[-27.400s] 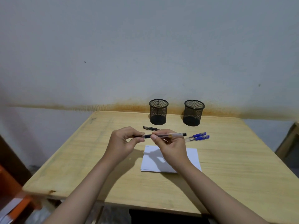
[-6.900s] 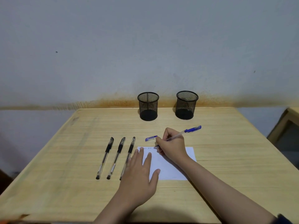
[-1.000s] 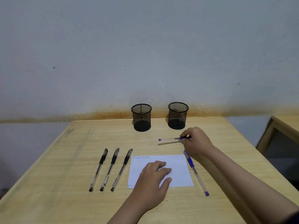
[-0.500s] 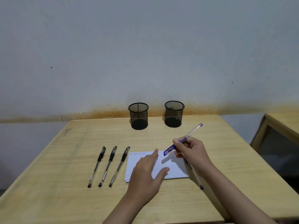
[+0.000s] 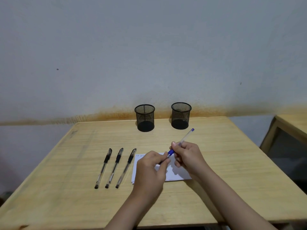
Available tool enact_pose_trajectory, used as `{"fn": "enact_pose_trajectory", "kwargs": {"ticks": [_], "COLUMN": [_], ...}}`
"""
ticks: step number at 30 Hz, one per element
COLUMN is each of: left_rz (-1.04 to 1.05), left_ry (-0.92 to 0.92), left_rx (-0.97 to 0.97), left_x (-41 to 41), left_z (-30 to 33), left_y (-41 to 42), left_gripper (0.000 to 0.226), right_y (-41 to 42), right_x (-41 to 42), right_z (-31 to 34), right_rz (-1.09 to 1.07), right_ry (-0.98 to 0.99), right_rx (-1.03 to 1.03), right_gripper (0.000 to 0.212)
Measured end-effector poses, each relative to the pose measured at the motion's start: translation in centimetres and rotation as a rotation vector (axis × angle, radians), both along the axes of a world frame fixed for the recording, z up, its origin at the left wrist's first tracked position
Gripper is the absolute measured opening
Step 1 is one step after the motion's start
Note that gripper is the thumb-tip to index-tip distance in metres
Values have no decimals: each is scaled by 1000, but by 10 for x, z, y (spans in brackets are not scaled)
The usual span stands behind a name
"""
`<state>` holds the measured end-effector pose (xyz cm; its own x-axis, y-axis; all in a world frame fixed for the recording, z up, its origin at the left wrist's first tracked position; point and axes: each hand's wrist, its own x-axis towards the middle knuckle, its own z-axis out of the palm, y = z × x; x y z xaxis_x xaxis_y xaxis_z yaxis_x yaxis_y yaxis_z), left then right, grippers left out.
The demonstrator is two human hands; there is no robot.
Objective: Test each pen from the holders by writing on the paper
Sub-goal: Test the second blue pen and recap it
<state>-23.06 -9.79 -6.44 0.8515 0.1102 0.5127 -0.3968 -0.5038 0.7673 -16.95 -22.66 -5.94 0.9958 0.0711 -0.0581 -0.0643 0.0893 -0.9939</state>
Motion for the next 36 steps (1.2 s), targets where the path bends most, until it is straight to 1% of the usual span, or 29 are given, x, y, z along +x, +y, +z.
{"fn": "enact_pose_trajectory", "kwargs": {"ticks": [2, 3, 4, 6, 7, 8, 11, 13, 16, 19, 21, 26, 30, 32, 34, 36], "left_rz": [32, 49, 62, 85, 99, 122, 290, 413, 558, 691, 743, 769, 735, 722, 669, 535], "left_ry": [-26, -36, -46, -91, -107, -100, 85, 149, 218, 323, 375, 403, 412, 403, 358, 264], "left_rx": [10, 8, 9, 37, 39, 18, -157, -196, -113, 34, 89, 142, 99, 122, 141, 114], "left_x": [-1, -2, -6, -21, -30, -37, -32, -22, -14, -9, -7, -3, -6, -6, -6, -6], "left_z": [3, 2, 1, -4, -7, -8, -14, -17, -21, -32, -34, -40, -38, -36, -30, -25], "left_y": [6, 11, 18, 32, 41, 50, 80, 100, 132, 159, 166, 168, 168, 168, 159, 137], "left_gripper": [15, 15, 13, 9, 9, 9, 15, 14, 8, 6, 6, 9, 10, 21, 31, 33], "right_y": [12, 15, 12, -11, -26, -38, -32, -14, 0, 8, 15, 25, 25, 27, 29, 31], "right_x": [2, 6, 14, 34, 43, 48, 42, 31, 22, 17, 15, 18, 23, 24, 25, 26], "right_z": [2, 3, 6, 17, 24, 29, 32, 23, 11, 1, -3, -11, -15, -18, -19, -18], "right_rz": [29, 3, -89, -347, -433, -459, -331, -262, -215, -155, -132, -142, -153, -177, -213, -235], "right_ry": [23, 41, 78, 159, 157, 128, 47, 40, 67, 90, 95, 71, 54, 48, 40, 43], "right_rx": [-11, -25, -23, 102, 154, 146, 14, -19, -63, -83, -82, -192, -204, -200, -190, -190], "right_gripper": [27, 27, 26, 24, 24, 24, 24, 26, 26, 23, 20, 14, 13, 14, 17, 18]}}
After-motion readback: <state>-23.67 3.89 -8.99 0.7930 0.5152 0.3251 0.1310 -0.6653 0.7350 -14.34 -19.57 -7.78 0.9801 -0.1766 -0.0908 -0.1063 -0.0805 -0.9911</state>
